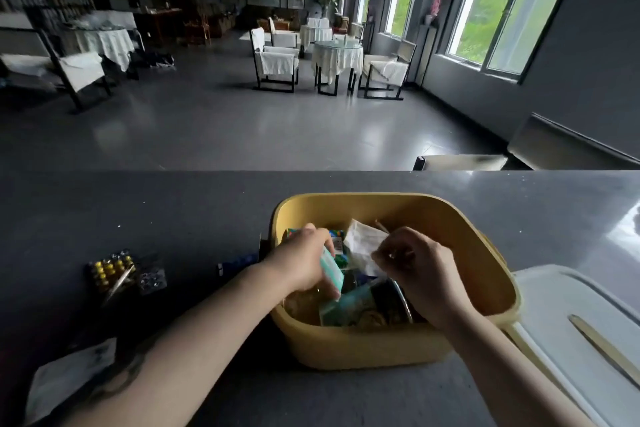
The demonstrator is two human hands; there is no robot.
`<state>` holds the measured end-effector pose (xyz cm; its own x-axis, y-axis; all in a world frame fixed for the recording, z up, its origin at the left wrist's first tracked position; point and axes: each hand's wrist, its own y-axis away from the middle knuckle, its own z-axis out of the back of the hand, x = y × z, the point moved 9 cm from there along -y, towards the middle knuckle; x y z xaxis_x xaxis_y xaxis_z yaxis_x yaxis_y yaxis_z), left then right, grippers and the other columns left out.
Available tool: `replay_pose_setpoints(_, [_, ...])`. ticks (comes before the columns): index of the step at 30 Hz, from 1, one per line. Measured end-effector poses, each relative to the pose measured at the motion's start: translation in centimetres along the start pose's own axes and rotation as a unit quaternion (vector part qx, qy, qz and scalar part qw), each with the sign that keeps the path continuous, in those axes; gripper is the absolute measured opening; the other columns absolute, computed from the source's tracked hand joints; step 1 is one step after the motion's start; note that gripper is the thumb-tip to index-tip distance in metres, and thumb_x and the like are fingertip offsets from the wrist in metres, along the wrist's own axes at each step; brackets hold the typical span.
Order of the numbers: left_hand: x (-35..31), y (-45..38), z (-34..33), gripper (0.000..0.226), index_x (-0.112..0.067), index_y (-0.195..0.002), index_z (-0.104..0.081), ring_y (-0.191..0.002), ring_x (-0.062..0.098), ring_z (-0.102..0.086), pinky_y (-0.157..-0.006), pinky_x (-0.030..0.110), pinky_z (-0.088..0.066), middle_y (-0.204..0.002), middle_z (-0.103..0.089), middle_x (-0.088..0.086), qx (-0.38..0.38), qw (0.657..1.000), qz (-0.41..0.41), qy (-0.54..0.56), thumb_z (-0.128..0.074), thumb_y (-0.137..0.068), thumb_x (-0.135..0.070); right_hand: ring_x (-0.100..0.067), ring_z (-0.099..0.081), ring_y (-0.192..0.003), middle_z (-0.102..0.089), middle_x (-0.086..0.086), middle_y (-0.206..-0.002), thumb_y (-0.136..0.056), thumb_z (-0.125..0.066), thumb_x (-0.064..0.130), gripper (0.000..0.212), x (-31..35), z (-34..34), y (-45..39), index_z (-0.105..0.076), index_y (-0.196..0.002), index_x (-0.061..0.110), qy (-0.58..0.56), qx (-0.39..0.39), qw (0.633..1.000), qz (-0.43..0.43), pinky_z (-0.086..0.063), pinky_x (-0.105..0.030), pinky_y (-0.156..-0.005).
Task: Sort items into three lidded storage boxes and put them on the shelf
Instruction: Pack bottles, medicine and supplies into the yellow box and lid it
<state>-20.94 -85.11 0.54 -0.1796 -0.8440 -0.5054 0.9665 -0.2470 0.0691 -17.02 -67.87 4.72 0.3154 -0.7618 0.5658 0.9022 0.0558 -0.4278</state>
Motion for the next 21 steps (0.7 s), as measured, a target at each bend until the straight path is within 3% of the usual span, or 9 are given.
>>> replay_pose_setpoints(3, [-0.1, -0.6, -0.9, 0.049, -0.026, -0.097, -0.052, -0.097, 0.016, -0.051, -0.077, 0.030, -0.043, -0.116, -0.051, -0.002, 0.051, 0.997, -0.017, -0.048, -0.086, -0.063, -0.029, 0.003, -0.056, -0.070, -0.064, 0.013, -0.077, -0.075, -0.076, 0.035, 0.014, 0.1, -1.4, -0.5, -0.064, -0.078, 0.028, 0.012, 0.049, 0.999, 0.009, -0.045, -0.015, -0.062])
replay_pose_setpoints(6, [-0.5, 0.0, -1.3, 0.045, -0.025, -0.094, -0.050, -0.101, 0.019, -0.051, -0.078, 0.032, -0.042, -0.113, -0.055, 0.000, 0.052, 0.994, -0.020, -0.095, -0.081, -0.066, -0.043, -0.001, -0.056, -0.068, -0.064, 0.010, -0.075, -0.074, -0.077, 0.034, 0.016, 0.6, -2.4, -1.7, -0.065, -0.077, 0.024, 0.007, 0.063, 0.998, 0.027, -0.044, -0.021, -0.063])
replay_pose_setpoints(10, [0.2, 0.7, -1.8, 0.068, -0.018, -0.121, -0.057, -0.131, 0.028, -0.031, -0.110, 0.041, -0.022, -0.135, -0.046, 0.007, 0.047, 0.963, -0.008, -0.265, -0.062, -0.073, -0.066, -0.008, -0.055, -0.067, -0.060, 0.011, -0.071, -0.075, -0.077, 0.033, 0.017, 1.6, -5.3, -4.5, -0.066, -0.078, 0.020, 0.019, 0.094, 0.994, 0.044, -0.037, -0.023, -0.060])
replay_pose_setpoints(14, [1.1, 1.7, -0.4, 0.047, -0.019, -0.113, -0.063, -0.129, 0.025, -0.035, -0.113, 0.035, -0.019, -0.123, -0.056, 0.005, -0.027, 0.978, -0.010, -0.207, -0.065, -0.080, -0.053, -0.021, -0.059, -0.077, -0.067, 0.000, -0.082, -0.077, -0.074, 0.029, 0.017, 2.3, -8.8, -6.9, -0.066, -0.085, 0.016, 0.040, 0.124, 0.989, 0.065, -0.034, -0.026, -0.061])
replay_pose_setpoints(17, [1.5, 2.3, 0.3, 0.029, -0.026, -0.106, -0.067, -0.133, 0.023, -0.036, -0.118, 0.035, -0.003, -0.119, -0.063, 0.003, -0.082, 0.988, -0.019, -0.127, -0.066, -0.082, -0.042, -0.021, -0.055, -0.081, -0.066, -0.002, -0.088, -0.079, -0.072, 0.033, 0.022, 1.2, -10.4, -7.2, -0.064, -0.089, 0.016, 0.072, 0.133, 0.986, 0.067, -0.027, -0.028, -0.061])
replay_pose_setpoints(21, [1.8, 2.7, 1.0, 0.021, -0.031, -0.101, -0.068, -0.128, 0.021, -0.043, -0.120, 0.036, -0.006, -0.113, -0.067, -0.001, -0.157, 0.984, -0.014, -0.083, -0.063, -0.083, -0.041, -0.024, -0.056, -0.092, -0.066, -0.003, -0.093, -0.079, -0.070, 0.036, 0.025, 0.0, -11.4, -7.2, -0.062, -0.090, 0.015, 0.094, 0.145, 0.982, 0.078, -0.032, -0.030, -0.067])
